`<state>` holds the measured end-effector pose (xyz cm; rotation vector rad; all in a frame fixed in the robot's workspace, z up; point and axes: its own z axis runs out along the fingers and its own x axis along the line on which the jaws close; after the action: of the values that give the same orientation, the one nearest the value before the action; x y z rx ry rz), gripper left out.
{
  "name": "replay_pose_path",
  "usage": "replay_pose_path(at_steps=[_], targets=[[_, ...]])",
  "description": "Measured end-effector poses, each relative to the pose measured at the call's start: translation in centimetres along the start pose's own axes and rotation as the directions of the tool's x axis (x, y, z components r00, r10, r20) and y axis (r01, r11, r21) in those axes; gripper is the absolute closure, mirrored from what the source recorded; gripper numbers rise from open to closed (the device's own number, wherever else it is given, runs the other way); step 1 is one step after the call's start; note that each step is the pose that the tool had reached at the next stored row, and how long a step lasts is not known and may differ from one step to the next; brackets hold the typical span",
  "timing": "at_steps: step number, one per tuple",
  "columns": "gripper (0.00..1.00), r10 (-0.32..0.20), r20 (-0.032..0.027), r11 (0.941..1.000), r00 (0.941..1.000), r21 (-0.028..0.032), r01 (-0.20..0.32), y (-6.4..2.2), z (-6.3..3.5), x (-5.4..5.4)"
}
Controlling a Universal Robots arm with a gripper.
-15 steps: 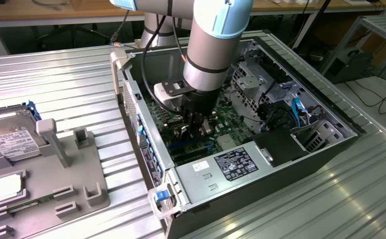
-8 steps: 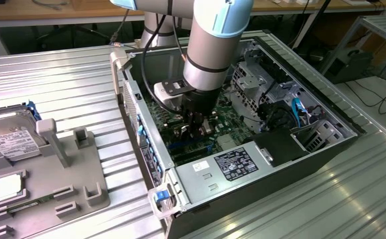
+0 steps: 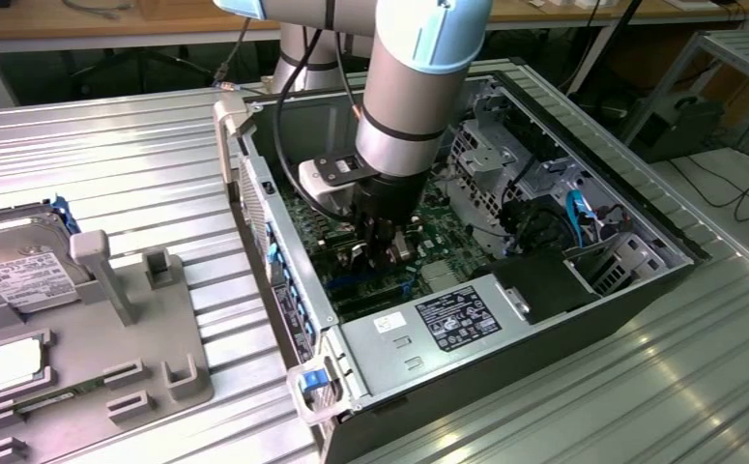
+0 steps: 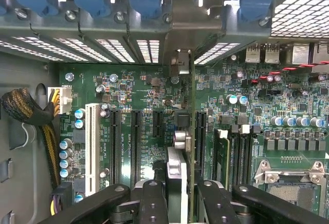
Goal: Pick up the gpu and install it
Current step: 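Insert the gpu into the slot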
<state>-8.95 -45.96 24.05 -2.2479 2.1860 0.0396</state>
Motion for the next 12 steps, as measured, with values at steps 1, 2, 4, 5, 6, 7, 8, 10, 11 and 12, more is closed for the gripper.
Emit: replay_pose_path(at_steps=[1, 2, 4, 5, 6, 7, 8, 10, 11, 12], targets=[[0.72, 0.0, -0.0001, 1.0, 1.0, -0.0001, 0.0, 0.0, 0.01, 0.0], [0.72, 0.0, -0.0001, 1.0, 1.0, 0.0, 0.0, 0.0, 0.03, 0.0], [0.72, 0.0, 0.0, 1.0, 1.0, 0.0, 0.0, 0.0, 0.11, 0.0], [0.72, 0.0, 0.0, 1.0, 1.0, 0.0, 0.0, 0.0, 0.15, 0.0], [0.72, 0.0, -0.0001, 1.0, 1.0, 0.0, 0.0, 0.0, 0.18, 0.0], [0.72, 0.0, -0.0001, 1.0, 1.0, 0.0, 0.0, 0.0, 0.21, 0.01], [0.72, 0.0, -0.0001, 1.0, 1.0, -0.0001, 0.0, 0.0, 0.24, 0.01], [0.72, 0.0, -0.0002, 1.0, 1.0, -0.0001, 0.0, 0.0, 0.26, 0.01], [0.72, 0.0, -0.0001, 1.0, 1.0, 0.0, 0.0, 0.0, 0.27, 0.01], [0.72, 0.0, 0.0, 1.0, 1.0, 0.0, 0.0, 0.0, 0.27, 0.01]])
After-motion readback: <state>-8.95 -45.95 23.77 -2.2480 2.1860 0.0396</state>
